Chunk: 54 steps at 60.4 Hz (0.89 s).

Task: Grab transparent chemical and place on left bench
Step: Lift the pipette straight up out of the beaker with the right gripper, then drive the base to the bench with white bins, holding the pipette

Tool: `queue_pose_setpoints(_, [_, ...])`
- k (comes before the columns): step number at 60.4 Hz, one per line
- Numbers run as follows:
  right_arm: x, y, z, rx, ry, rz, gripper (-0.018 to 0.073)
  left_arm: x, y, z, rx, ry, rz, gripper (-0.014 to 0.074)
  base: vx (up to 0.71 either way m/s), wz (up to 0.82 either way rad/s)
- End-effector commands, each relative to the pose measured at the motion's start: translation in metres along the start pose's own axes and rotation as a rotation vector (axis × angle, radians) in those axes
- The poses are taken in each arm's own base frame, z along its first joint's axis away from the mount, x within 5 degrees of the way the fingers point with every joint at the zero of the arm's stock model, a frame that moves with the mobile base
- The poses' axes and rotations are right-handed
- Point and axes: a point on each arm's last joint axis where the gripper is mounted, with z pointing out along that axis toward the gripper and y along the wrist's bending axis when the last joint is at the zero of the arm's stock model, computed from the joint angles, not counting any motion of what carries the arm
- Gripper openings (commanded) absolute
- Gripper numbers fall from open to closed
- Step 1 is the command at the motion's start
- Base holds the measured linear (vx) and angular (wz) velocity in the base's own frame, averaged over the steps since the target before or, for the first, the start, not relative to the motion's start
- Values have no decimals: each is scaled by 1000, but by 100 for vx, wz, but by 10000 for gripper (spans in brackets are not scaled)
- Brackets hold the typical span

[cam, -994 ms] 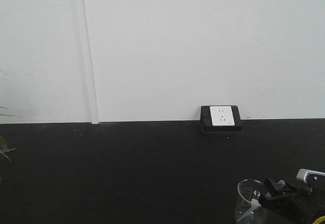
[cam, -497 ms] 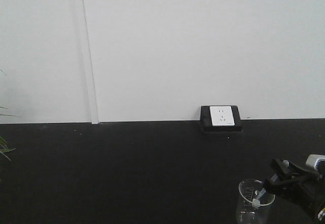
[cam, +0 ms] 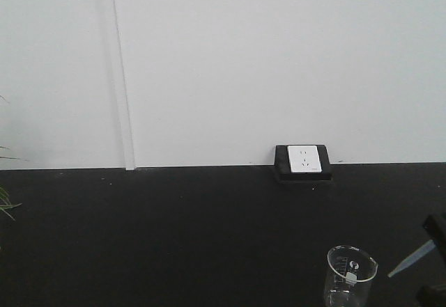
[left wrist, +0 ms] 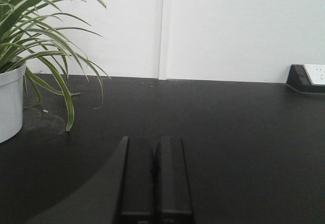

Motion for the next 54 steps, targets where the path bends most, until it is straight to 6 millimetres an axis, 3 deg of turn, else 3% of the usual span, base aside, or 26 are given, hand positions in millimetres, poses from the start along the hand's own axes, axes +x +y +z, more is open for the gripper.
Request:
queue_pose_setpoints(1, [-19, 2, -14, 28, -69, -27, -4, -3, 0, -1, -2, -81, -9, -3, 0, 0])
queue_pose_setpoints(19, [-37, 5, -42, 81, -58, -75, -4, -3, 0, -1, -2, -81, -9, -3, 0, 0])
queue_pose_setpoints(54, [-38, 6, -43, 82, -64, -78, -4, -3, 0, -1, -2, -81, -9, -3, 0, 0])
